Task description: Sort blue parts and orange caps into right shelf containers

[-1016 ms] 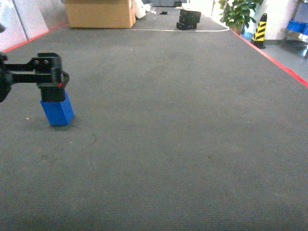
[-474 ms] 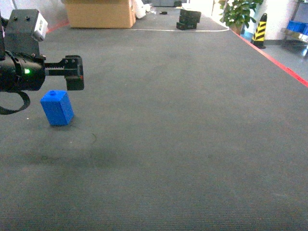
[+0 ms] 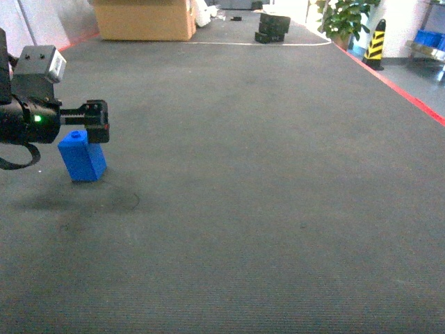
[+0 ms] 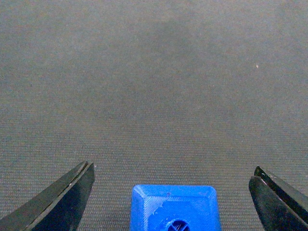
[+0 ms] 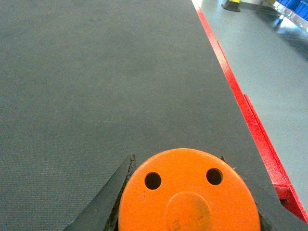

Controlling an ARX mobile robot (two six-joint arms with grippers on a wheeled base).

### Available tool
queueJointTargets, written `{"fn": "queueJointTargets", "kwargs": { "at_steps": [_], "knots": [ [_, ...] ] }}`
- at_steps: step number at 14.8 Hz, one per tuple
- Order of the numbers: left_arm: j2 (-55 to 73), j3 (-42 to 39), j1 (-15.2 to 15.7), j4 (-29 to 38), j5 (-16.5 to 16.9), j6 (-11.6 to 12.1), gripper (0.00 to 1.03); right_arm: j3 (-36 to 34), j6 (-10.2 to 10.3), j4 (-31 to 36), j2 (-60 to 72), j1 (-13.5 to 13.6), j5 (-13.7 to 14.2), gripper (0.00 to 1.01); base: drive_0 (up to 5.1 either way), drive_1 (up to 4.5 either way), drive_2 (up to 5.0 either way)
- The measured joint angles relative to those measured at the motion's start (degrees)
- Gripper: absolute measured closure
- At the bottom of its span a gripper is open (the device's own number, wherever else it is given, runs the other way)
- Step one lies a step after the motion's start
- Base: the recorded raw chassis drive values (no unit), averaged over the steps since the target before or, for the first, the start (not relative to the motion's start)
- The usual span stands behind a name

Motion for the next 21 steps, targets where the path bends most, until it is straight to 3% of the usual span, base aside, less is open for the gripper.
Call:
{"fn": "queueJointTargets", "kwargs": {
  "at_steps": [7, 8, 10, 11, 13, 16, 18, 19, 20, 21],
  "knots": [
    [2.71, 0.02, 0.35, 0.31, 0.85, -1.95, 0.05, 0.00, -0.02, 0.00, 0.00, 0.00, 0.00, 0.57, 0.0, 0.00, 0.0],
    [3.30, -0.42, 0.13, 0.39, 0.74, -1.49, 0.14, 0.00, 0.00, 0.00, 0.00, 0.00, 0.00, 0.57, 0.0, 0.00, 0.0],
    [4.07, -1.75, 0.04, 0.72, 0.50, -1.40, 0.45, 0.00, 0.00, 0.00, 0.00, 0.00, 0.00, 0.57, 0.0, 0.00, 0.0],
    [3.30, -2.93, 0.20, 1.46, 0.94, -1.46, 0.56, 0.00, 0.00, 0.00, 0.00, 0.00, 0.00, 0.57, 0.0, 0.00, 0.0],
    [0.11, -6.95, 0.44, 3.67, 0.90, -1.18, 0.57, 0.00, 0.00, -0.02, 0.00, 0.00, 0.00, 0.57, 0.0, 0.00, 0.0],
    [-14.29, -18.99, 2.08, 9.88, 1.31, 0.22, 0.58, 0.00, 0.00, 0.00, 0.00, 0.00, 0.00, 0.57, 0.0, 0.00, 0.0],
    [-29.40, -30.82, 5.33, 13.97, 1.46, 0.35, 0.58, 0.00, 0.00, 0.00, 0.00, 0.00, 0.00, 0.57, 0.0, 0.00, 0.0],
    [-37.27, -37.22, 6.99, 13.31, 1.42, 1.09, 0.58, 0.00, 0.00, 0.00, 0.00, 0.00, -0.02, 0.57, 0.0, 0.00, 0.0],
    [-49.88, -47.17, 9.14, 8.57, 1.16, 1.27, 0.58, 0.00, 0.00, 0.00, 0.00, 0.00, 0.00, 0.57, 0.0, 0.00, 0.0],
    [-58.99, -53.27, 8.98, 7.30, -0.61, 2.82, 0.58, 0.00, 0.00, 0.00, 0.00, 0.00, 0.00, 0.57, 0.0, 0.00, 0.0]
  ]
}}
